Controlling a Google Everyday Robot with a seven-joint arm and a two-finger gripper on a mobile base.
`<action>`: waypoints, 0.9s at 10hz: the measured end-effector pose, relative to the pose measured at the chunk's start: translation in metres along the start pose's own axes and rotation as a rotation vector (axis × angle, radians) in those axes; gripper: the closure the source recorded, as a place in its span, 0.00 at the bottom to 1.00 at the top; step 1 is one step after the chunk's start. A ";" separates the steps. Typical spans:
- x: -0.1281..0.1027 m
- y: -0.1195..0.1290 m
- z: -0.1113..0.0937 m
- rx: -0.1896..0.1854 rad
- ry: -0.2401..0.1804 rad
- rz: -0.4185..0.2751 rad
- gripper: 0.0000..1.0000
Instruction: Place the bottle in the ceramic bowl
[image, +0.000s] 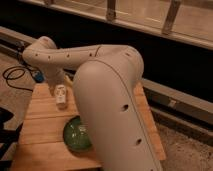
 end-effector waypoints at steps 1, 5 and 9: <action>0.002 -0.001 -0.001 -0.003 -0.013 -0.003 0.35; 0.048 -0.034 -0.011 -0.089 -0.161 0.073 0.35; 0.062 -0.039 -0.011 -0.105 -0.180 0.072 0.35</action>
